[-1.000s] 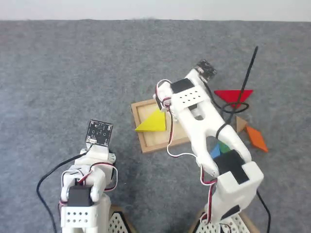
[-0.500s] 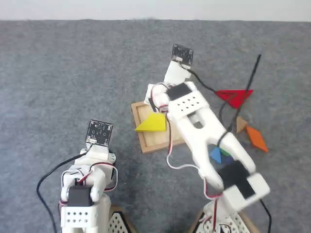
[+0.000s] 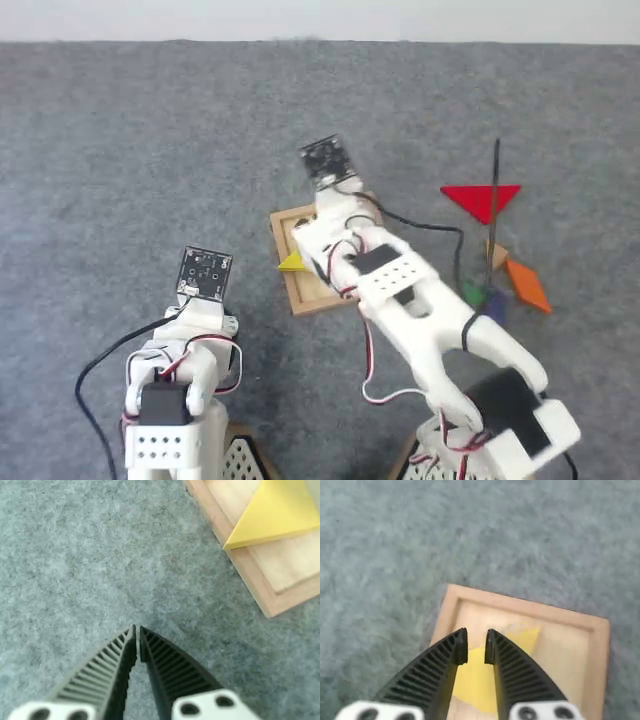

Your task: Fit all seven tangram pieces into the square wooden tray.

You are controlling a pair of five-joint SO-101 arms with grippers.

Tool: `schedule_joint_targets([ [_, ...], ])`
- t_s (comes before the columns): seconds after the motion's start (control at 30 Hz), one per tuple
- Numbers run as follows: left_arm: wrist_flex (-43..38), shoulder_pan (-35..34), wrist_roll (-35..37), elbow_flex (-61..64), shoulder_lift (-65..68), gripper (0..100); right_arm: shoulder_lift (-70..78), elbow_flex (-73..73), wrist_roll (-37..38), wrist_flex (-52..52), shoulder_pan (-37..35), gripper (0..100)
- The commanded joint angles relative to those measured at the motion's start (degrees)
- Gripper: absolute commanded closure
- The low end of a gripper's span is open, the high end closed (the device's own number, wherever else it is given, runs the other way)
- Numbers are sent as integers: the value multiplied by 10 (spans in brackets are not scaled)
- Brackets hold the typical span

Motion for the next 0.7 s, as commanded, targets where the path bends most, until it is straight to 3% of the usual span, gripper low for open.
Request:
schedule_joint_targets([
  [0.0, 3, -2, 5, -7, -11, 987, 44, -47, 9, -10, -11, 935],
  [0.3, 3, -2, 5, -7, -11, 987, 110, -77, 11, 13, 7, 935],
  [0.67, 3, -2, 5, -7, -11, 987, 149, -142, 12, 15, 106, 935],
])
